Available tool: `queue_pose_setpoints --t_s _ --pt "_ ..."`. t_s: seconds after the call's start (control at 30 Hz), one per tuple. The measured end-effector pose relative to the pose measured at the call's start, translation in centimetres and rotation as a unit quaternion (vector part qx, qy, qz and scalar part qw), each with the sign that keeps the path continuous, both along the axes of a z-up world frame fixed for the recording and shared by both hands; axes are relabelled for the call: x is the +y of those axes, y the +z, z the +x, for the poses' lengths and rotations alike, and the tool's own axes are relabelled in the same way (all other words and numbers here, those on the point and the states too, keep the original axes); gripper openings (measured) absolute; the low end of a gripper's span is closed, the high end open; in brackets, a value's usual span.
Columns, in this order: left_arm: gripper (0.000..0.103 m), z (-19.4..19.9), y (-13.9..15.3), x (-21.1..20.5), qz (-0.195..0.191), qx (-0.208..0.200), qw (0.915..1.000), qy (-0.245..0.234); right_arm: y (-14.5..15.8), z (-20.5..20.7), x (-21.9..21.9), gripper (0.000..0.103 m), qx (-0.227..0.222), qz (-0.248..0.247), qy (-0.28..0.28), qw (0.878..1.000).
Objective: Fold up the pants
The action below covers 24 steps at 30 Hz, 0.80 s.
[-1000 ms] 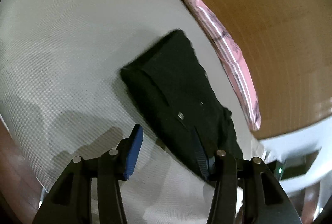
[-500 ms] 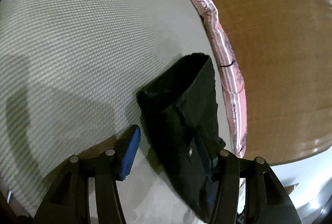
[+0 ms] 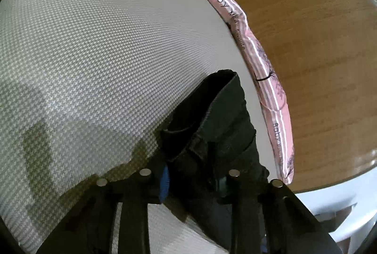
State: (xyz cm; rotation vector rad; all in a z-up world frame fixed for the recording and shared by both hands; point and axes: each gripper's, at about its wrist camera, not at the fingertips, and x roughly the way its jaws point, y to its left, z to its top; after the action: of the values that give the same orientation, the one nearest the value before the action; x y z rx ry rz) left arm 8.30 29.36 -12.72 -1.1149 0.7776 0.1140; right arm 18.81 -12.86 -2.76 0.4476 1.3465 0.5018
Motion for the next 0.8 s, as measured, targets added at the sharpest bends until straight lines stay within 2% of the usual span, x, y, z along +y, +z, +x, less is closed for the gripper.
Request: queue_pose_setpoints --t_s 0.17,0.4,0.57,0.7,0.8 --pt "0.023 0.4 3.9 -1.7 0.064 -0.017 0.9976 -0.02 0.5 -0.1 -2.0 0.057 -0.013 -0.018 -0.023 1.0" --pt "0.022 1.6 9.0 -4.5 0.113 -0.051 0.9906 -0.057 1.2 -0.5 -4.6 0.057 -0.034 -0.081 -0.046 0.995" --pt "0.022 3.1 11.9 -7.0 0.137 -0.068 0.9845 -0.085 1.2 -0.8 -6.3 0.058 -0.035 -0.078 -0.059 0.995" --pt "0.022 4.0 14.1 -9.7 0.165 -0.089 0.9758 -0.113 1.5 -1.0 -7.6 0.058 -0.042 -0.075 -0.066 0.994" --pt "0.021 4.8 15.4 -11.9 0.166 -0.103 0.9715 -0.135 1.7 -1.2 -8.6 0.058 -0.044 -0.069 -0.073 0.994"
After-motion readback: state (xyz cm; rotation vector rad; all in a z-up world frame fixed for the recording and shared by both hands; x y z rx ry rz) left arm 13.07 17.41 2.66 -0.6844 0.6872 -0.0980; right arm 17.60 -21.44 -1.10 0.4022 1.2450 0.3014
